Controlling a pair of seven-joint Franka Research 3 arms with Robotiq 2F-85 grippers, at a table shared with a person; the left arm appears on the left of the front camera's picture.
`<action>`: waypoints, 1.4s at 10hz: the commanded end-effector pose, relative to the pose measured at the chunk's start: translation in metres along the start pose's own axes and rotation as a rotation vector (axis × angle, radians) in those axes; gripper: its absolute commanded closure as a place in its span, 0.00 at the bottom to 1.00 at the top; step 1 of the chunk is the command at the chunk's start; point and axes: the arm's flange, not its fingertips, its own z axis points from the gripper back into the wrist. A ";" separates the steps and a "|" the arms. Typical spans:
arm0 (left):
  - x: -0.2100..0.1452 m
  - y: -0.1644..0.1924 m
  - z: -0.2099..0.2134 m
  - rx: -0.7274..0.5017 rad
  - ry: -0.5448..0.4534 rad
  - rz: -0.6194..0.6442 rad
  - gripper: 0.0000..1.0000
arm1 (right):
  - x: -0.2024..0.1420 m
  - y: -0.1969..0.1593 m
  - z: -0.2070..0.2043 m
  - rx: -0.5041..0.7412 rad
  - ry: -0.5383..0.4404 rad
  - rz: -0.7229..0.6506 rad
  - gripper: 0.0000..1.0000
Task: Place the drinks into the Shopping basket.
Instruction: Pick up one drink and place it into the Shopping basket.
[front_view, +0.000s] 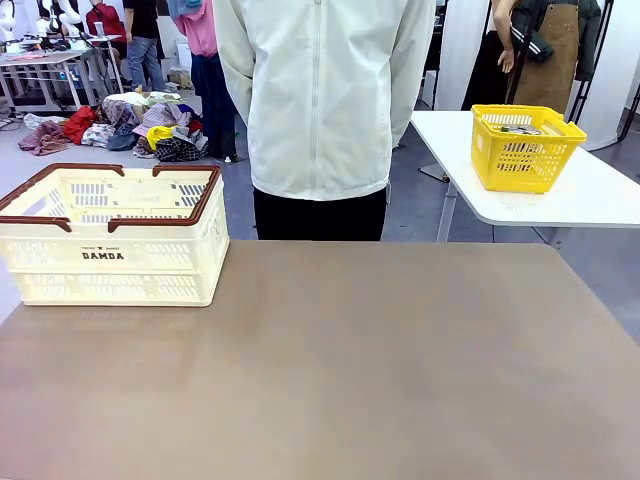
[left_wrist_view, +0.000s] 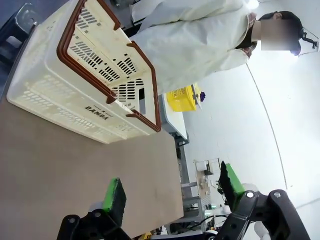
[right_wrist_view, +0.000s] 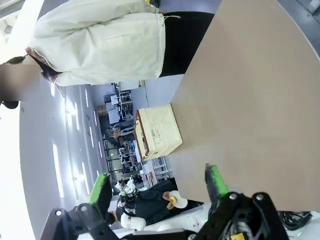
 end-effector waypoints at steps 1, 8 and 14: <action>0.001 0.003 0.006 -0.012 -0.012 -0.019 0.00 | -0.001 0.001 0.005 0.000 0.004 0.024 0.00; 0.001 0.003 0.006 -0.012 -0.012 -0.019 0.00 | -0.001 0.001 0.005 0.000 0.004 0.024 0.00; 0.001 0.003 0.006 -0.012 -0.012 -0.019 0.00 | -0.001 0.001 0.005 0.000 0.004 0.024 0.00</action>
